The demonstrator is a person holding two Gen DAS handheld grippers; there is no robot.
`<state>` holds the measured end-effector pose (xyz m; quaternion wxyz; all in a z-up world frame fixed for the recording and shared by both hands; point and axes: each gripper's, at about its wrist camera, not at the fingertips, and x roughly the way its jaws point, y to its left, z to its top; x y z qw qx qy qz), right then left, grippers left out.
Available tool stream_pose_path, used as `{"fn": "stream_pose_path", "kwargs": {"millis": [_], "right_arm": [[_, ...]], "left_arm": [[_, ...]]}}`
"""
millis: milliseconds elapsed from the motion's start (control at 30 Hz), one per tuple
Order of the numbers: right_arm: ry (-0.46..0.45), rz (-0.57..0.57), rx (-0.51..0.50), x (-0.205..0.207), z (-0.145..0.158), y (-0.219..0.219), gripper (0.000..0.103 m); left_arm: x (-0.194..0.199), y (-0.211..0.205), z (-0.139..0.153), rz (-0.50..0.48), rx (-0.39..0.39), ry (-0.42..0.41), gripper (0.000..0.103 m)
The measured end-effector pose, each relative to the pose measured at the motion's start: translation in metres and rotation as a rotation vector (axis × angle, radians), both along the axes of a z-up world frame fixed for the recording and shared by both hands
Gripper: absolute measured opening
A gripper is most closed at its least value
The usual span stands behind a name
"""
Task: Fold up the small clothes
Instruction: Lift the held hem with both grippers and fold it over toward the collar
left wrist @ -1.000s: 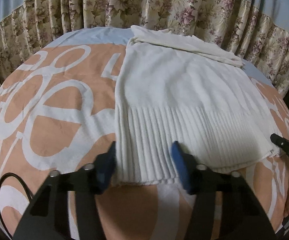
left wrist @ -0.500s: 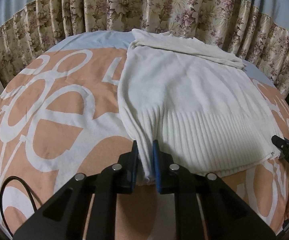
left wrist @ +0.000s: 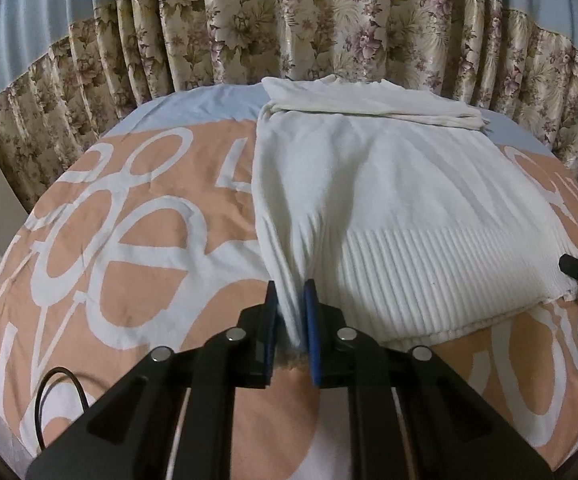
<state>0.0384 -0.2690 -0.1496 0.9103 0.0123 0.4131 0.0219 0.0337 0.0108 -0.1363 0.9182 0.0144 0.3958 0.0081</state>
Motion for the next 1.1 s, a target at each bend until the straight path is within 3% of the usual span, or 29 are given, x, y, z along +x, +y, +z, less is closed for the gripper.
{"fn": "stream_pose_path", "kwargs": {"millis": [167, 500, 833, 1100], "right_arm": [[0.015, 0.000, 0.089, -0.009, 0.005, -0.009, 0.005], [0.011, 0.021, 0.094, -0.032, 0.019, -0.008, 0.005], [-0.108, 0.009, -0.154, -0.070, 0.043, 0.020, 0.005], [-0.261, -0.005, -0.204, -0.088, 0.068, 0.029, 0.005]], "left_arm": [[-0.005, 0.000, 0.006, -0.006, -0.013, -0.007, 0.012], [-0.028, 0.009, 0.011, -0.020, 0.001, 0.004, 0.011], [-0.062, 0.002, 0.026, 0.008, 0.083, -0.069, 0.011], [-0.083, 0.013, 0.059, 0.083, 0.059, -0.227, 0.010]]}}
